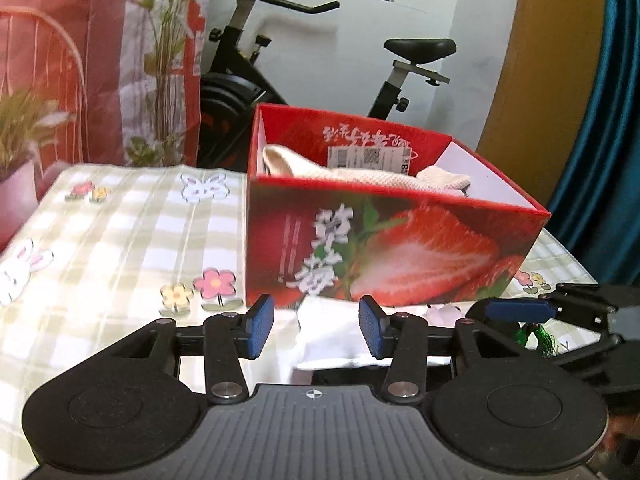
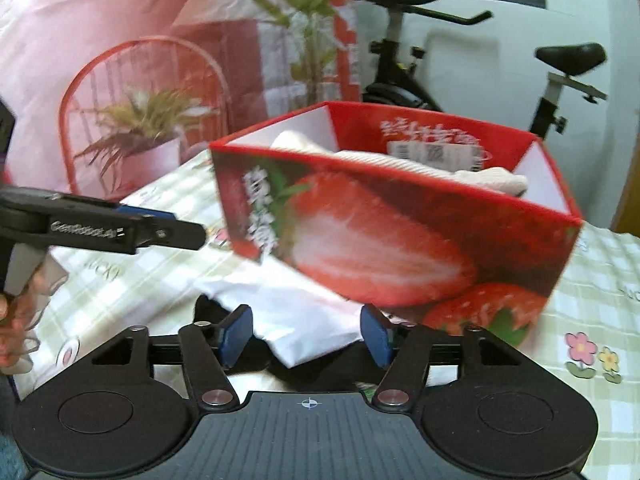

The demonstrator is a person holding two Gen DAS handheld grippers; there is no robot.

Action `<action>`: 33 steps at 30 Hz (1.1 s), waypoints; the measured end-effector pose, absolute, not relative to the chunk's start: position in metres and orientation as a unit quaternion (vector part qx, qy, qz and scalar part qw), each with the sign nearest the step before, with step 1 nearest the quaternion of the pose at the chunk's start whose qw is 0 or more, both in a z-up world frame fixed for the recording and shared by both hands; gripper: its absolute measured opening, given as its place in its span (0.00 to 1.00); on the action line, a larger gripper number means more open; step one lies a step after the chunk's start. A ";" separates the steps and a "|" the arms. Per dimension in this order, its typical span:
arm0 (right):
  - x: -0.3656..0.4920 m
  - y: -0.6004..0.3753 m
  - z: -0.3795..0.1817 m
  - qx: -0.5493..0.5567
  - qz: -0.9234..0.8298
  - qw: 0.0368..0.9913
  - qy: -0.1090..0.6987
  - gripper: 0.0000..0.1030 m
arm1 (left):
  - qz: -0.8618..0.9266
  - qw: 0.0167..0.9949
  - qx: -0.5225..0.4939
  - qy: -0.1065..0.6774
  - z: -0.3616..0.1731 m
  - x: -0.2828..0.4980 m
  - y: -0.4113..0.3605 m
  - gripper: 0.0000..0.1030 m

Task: Organize soft objects
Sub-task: 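Open the left gripper and move it back toward the table items, then close the left gripper on the clear bag of green cables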

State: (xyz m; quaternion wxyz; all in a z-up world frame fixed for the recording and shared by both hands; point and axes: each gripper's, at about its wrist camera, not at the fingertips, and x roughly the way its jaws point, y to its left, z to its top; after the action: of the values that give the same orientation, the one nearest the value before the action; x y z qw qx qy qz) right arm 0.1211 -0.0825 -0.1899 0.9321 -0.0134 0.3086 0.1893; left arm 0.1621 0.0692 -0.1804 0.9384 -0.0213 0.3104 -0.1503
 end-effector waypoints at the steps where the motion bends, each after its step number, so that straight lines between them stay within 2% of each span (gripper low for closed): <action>1: 0.119 -0.079 -0.192 -0.021 0.193 0.931 0.308 0.57 | -0.148 0.939 -0.025 0.309 -0.184 0.159 0.069 0.48; 11: 0.122 -0.063 -0.210 -0.069 0.186 0.931 0.306 0.57 | -0.133 0.940 -0.044 0.310 -0.202 0.151 0.074 0.48; 22: 0.131 -0.059 -0.213 -0.113 0.192 0.925 0.308 0.55 | -0.121 0.946 -0.051 0.298 -0.206 0.145 0.079 0.53; 31: 0.132 -0.056 -0.215 -0.122 0.188 0.926 0.305 0.56 | -0.124 0.943 -0.046 0.307 -0.215 0.142 0.076 0.54; 33: 0.133 -0.056 -0.213 -0.116 0.191 0.927 0.302 0.53 | -0.123 0.944 -0.048 0.301 -0.214 0.140 0.077 0.54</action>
State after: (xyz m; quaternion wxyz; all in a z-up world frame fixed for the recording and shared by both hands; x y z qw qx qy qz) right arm 0.1329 -0.0555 -0.2133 0.9266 -0.1165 0.3023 0.1907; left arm 0.1401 0.0769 -0.2138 0.9444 -0.0481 0.3012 -0.1229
